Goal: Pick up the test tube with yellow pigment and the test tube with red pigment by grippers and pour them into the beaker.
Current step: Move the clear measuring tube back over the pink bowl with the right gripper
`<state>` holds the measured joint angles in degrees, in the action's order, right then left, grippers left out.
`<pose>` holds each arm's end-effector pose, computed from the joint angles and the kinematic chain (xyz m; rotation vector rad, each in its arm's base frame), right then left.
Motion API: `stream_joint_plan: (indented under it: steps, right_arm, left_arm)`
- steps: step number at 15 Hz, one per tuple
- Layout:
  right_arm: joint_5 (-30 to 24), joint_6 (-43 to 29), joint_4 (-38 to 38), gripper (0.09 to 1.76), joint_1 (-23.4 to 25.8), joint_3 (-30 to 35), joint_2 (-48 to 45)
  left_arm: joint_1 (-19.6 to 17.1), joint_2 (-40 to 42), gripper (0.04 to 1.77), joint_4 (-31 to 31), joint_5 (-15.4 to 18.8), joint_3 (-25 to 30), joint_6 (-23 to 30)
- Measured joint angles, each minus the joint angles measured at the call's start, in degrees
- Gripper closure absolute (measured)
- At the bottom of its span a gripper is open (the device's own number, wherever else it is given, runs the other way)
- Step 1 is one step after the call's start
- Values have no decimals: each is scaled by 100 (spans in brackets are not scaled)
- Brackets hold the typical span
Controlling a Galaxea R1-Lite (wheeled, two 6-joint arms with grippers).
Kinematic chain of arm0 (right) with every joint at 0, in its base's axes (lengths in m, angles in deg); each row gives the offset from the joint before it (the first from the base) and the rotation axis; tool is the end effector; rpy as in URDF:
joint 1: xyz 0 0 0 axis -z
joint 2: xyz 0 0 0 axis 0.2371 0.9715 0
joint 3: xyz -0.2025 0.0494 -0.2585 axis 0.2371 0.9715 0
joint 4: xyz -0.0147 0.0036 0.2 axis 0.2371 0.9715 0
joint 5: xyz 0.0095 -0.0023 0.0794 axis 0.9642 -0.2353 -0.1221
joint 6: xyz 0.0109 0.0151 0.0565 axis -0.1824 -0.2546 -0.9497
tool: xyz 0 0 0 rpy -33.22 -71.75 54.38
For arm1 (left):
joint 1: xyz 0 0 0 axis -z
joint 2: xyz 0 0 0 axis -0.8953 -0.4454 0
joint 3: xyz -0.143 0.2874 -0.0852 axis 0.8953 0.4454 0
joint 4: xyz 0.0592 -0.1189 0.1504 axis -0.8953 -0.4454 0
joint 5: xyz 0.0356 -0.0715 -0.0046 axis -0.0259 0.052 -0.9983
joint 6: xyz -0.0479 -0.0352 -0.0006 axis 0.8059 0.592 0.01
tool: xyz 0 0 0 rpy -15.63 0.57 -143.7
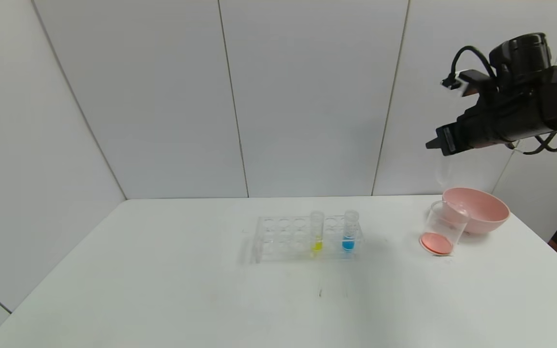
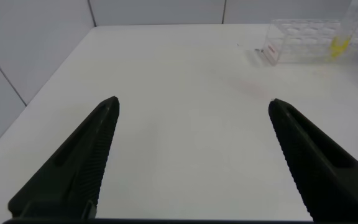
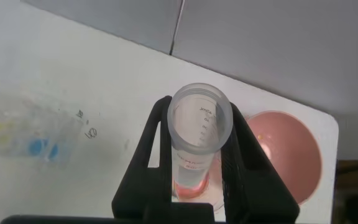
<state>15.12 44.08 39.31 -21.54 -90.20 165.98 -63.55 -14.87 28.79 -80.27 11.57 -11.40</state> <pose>0.4434 0.0628 0.2909 -0.2034 0.5443 0.2128 -0.0068 0.0002 0.0732 -0.0166 0.0171 0.0025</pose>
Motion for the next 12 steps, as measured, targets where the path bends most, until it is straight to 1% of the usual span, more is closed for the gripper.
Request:
stream_joint_plan:
  steps: [1,3,6,8,10,12]
  right_arm:
    - [-20,-267,-171,134,22,207,-122]
    - [-102,-456,-677,134,96,894,-430]
    - [-507,-541,-1971,134,356,2197,-948]
    - [-650,-572,-2749,134,625,2961,-1226]
    - [-670,-651,-3271,134,873,3519,-1370]
    - [-677,-746,-3805,134,1162,3901,-1387]
  left_arm:
    - [0,0,9,0,-2,0,0]
    - [0,0,9,0,-2,0,0]
    - [0,0,9,0,-2,0,0]
    - [0,0,9,0,-2,0,-2]
    - [0,0,9,0,-2,0,0]
    - [0,0,9,2,-2,0,0]
